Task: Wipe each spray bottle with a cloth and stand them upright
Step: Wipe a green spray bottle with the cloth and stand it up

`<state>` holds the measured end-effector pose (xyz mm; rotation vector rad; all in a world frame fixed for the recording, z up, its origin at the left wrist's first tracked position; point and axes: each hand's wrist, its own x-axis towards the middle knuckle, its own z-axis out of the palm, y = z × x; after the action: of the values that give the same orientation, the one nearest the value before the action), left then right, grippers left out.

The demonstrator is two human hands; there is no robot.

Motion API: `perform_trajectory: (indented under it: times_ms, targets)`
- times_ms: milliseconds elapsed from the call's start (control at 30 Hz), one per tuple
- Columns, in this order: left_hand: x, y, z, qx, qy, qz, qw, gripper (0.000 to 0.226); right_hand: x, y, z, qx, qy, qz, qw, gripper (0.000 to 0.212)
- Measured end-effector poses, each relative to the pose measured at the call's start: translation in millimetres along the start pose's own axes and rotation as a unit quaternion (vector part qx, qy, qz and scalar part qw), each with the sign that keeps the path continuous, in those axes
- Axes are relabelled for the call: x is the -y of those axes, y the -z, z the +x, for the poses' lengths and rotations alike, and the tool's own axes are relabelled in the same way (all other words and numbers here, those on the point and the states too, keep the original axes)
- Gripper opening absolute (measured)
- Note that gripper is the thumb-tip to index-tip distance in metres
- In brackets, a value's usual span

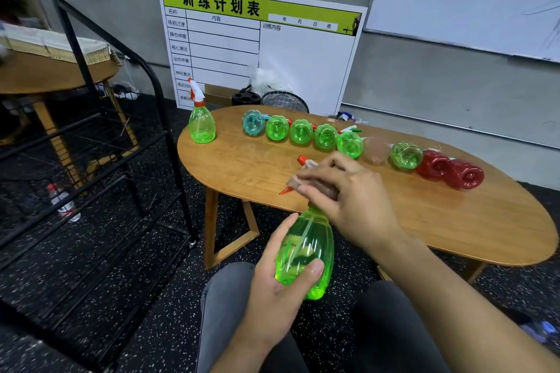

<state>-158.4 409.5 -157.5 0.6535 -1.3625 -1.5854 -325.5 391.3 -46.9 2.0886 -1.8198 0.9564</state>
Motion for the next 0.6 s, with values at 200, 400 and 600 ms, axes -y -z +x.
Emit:
perform_trajectory:
  times_ms: [200, 400, 600]
  targets:
    - [2, -2, 0, 0.001, 0.0, -0.012, 1.0, 0.074, 7, -3, -6, 0.052, 0.042, 0.003, 0.998, 0.034]
    - [2, 1, -1, 0.006, -0.016, -0.006, 1.0, 0.069, -12, 11, 3, -0.06, -0.044, 0.013, 0.997, 0.04]
    - [1, 2, 1, 0.007, -0.02, -0.006, 1.0, 0.067, -18, 12, -3, -0.017, -0.034, 0.004, 0.999, 0.038]
